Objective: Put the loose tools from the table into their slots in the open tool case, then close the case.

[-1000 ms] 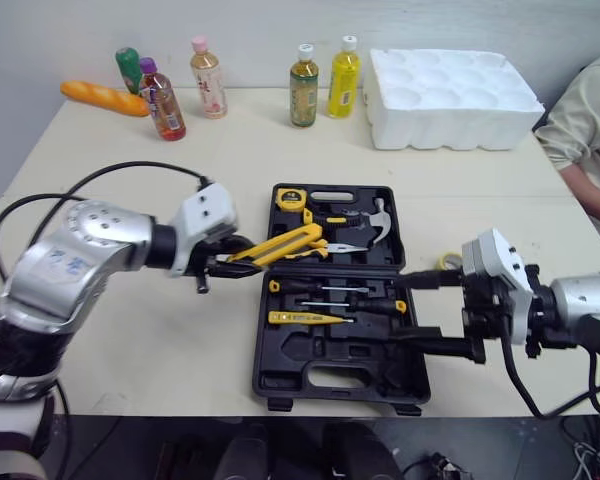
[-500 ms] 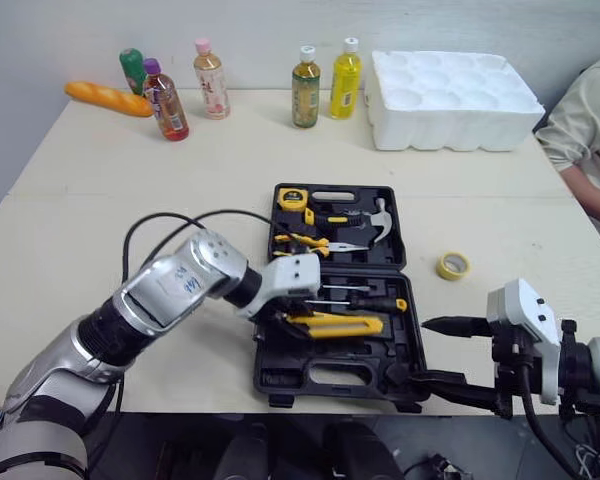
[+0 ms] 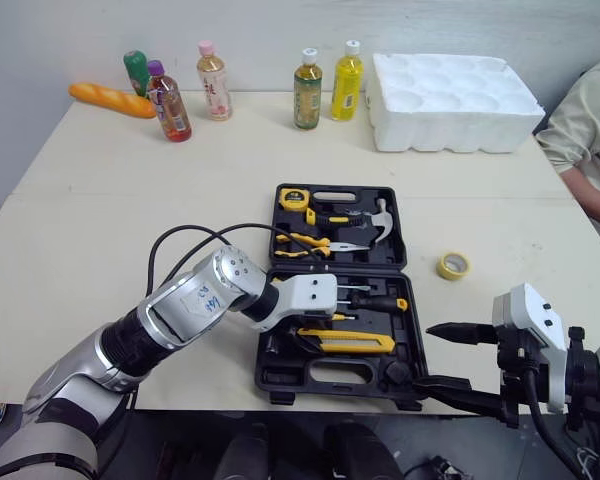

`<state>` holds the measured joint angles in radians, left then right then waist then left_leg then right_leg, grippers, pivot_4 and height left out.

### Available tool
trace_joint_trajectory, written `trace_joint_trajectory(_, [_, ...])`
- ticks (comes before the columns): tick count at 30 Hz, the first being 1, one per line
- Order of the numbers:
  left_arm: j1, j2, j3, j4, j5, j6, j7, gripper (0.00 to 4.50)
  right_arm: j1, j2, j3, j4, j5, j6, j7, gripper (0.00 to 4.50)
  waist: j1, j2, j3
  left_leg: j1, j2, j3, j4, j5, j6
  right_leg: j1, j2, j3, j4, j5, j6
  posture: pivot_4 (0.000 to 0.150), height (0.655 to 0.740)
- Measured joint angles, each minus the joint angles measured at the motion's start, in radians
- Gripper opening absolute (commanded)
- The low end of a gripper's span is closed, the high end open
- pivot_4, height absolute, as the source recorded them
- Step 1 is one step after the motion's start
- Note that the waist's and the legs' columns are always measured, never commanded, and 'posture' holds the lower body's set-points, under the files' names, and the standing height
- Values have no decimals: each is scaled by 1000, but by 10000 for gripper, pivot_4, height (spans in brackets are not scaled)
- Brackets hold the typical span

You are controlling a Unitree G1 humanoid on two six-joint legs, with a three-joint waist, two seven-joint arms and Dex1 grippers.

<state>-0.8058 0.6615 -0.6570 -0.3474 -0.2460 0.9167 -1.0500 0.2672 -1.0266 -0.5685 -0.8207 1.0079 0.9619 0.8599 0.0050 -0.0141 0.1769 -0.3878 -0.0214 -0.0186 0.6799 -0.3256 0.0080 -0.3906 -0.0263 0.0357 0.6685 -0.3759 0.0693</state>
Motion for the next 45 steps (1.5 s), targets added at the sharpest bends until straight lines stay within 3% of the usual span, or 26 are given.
trace_joint_trajectory(1, [0, 15, 2, -2, 5, -2, -2, 25960, 2, 0, 0, 0, 0, 0, -1, 45000, -2, 0, 0, 0, 0, 0, 0, 0, 0, 0, 0, 0, 0, 0, 0, 1500, 7400])
trace_joint_trajectory(4, [-1, 51, 19, -10, 9, -9, -32, 39237, 4, 0, 0, 0, 0, -1, -2, 45000, -5, 0, 0, 0, 0, 0, 0, 0, 0, 0, 0, 0, 0, 0, 0, 1500, 7400])
trace_joint_trajectory(6, [0, 57, 44, -10, -26, 5, -64, 44464, 2, 0, 0, 1, 1, -1, -2, 45000, -3, 0, 0, 0, 0, 0, 1, 0, 0, 0, 0, 0, 1, 0, 0, 1500, 7400])
trace_joint_trajectory(11, [69, 29, 172, 4, -106, -85, -118, 44464, -4, 0, 1, 2, 16, -1, -1, 45000, -3, 1, -1, 0, 0, 0, 1, 0, 0, 0, 0, 0, 0, 0, 0, 1500, 7400])
trace_joint_trajectory(18, [215, -87, 229, 176, -67, -540, -161, 15424, -25, 0, 12, 6, 16, -3, -1, 45000, 1, 1, 0, 0, 0, 0, 2, 0, 0, 0, 0, 0, 1, 0, 0, 1500, 7400])
trace_joint_trajectory(21, [251, -118, 239, 224, -58, -617, -164, 2342, -26, 0, 13, 9, 15, -3, -1, 45000, 2, 1, 0, 0, 0, 0, 2, 0, 1, 0, 0, 0, 1, 0, 0, 1500, 7400])
trace_joint_trajectory(22, [255, -126, 242, 235, -56, -630, -162, 449, -26, 0, 14, 9, 14, -3, -1, 45000, 3, 1, 0, 0, 0, 0, 2, 0, 1, 0, 0, 0, 1, 0, 0, 1500, 7400])
trace_joint_trajectory(39, [252, -156, 211, 309, 71, -672, -130, 449, -56, 0, 92, 8, -27, -40, -34, 45000, 9, 0, -2, 1, 0, 0, 2, -1, 1, 1, 0, 0, 1, 0, 0, 1500, 7400])
trace_joint_trajectory(45, [243, -156, 182, 325, 129, -712, -123, 449, -45, 1, 102, 8, -59, -63, -35, 45000, 11, -1, -5, 10, 0, 0, 0, -4, 7, 10, 0, 0, -3, 0, 0, 1500, 7400])
